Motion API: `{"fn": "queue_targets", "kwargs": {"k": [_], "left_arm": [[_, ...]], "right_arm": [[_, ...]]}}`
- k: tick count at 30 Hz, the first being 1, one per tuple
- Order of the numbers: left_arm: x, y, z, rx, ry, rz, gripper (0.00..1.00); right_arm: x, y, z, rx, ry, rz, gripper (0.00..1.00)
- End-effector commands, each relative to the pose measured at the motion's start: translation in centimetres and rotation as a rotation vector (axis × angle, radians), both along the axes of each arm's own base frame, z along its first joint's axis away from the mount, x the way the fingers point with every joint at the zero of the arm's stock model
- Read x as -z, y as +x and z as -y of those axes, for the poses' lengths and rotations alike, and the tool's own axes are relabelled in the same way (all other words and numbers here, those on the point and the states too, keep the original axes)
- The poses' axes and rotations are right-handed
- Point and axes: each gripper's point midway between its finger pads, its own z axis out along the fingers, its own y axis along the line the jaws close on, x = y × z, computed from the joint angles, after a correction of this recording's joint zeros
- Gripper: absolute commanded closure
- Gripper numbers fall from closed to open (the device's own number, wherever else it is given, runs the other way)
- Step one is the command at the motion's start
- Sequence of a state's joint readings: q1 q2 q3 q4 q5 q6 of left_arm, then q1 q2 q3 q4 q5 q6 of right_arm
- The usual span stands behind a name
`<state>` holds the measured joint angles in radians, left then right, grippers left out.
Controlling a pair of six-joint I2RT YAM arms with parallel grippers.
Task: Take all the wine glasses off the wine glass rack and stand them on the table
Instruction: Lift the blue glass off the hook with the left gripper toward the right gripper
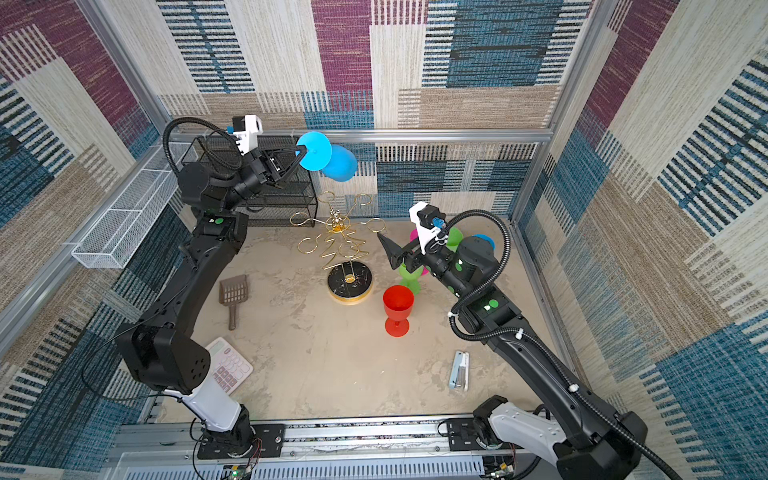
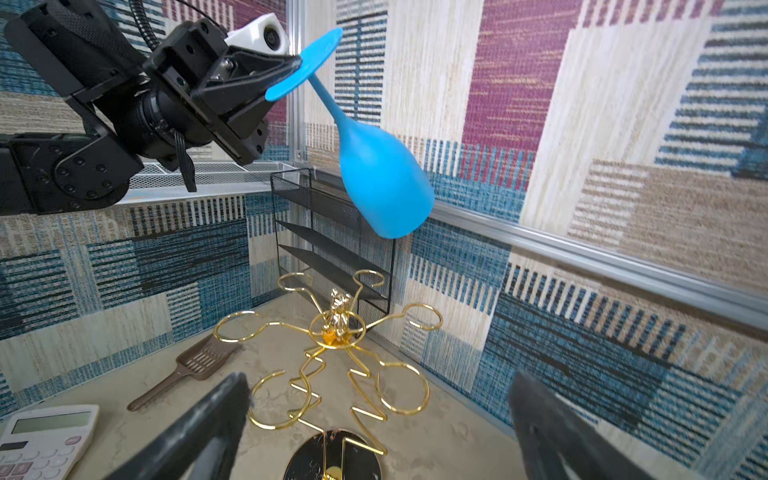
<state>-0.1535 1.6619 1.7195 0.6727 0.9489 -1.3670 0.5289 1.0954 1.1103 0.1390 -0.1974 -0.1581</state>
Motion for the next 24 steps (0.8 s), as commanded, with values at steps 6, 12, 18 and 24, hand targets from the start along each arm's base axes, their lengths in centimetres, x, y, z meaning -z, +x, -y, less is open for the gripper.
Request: {"fn": "queue_targets", "kwargs": {"k": [6,12,18,24], "left_arm": [[0.3,-5.3,-1.0,-0.010,-0.023,0.016,1.00],[0.2,-8.6,-1.3,0.022,-0.030,-0.005,1.00],[-0.2,-11.0,-1.3,0.047,-0.005,-0.015,1.00],[0.1,-12.1,-1.4,0.054,0.007,-0.031,1.00]], "right_arm": [[-4.3,-0.5,-4.5,-0.147,-0.063,0.224,0.01],[-3.6,0.1,-8.7,-0.190,-0.141,0.262,0.01],[-3.5,1.0,-11.5,-0.233,-0.165,0.280,0.01],[-3.9,1.4,-13.4,-0.264,-0.155,0.294,0.01]]}}
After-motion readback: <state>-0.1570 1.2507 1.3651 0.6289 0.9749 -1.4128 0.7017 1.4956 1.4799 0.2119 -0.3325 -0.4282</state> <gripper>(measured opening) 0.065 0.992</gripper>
